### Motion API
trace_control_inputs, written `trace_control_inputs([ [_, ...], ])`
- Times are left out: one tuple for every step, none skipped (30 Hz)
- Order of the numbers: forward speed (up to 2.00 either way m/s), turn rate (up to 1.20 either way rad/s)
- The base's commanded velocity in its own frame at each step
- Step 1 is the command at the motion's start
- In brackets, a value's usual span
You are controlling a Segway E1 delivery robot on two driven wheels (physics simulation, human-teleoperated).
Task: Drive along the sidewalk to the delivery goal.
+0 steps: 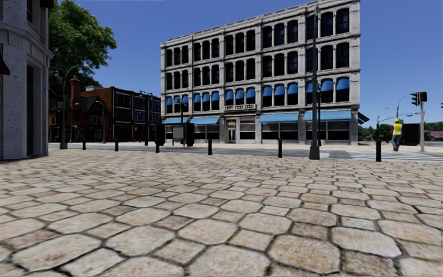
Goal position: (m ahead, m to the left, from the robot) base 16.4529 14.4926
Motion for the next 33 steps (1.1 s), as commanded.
trace_control_inputs([
  [1.99, 0.0],
  [1.99, 0.0],
  [1.99, 0.0],
  [1.99, 0.0],
  [1.99, 0.0],
  [1.99, 0.0],
  [1.99, 0.06],
  [1.99, 0.15],
  [1.99, 0.15],
  [1.99, 0.2],
  [1.99, 0.21],
  [1.99, 0.22],
  [1.99, 0.22],
  [1.99, 0.22],
  [1.99, 0.22],
  [1.99, 0.22],
  [1.99, 0.22],
  [1.99, 0.22],
  [1.99, 0.22],
  [1.99, 0.22],
  [1.99, 0.23],
  [1.99, 0.27],
  [1.99, 0.28],
  [1.99, 0.28],
  [1.99, 0.28],
  [1.99, 0.29],
  [1.99, 0.29],
  [1.99, 0.29],
  [1.99, 0.29],
  [1.99, 0.29],
  [1.99, 0.29],
  [1.99, 0.29],
  [1.99, 0.29],
])
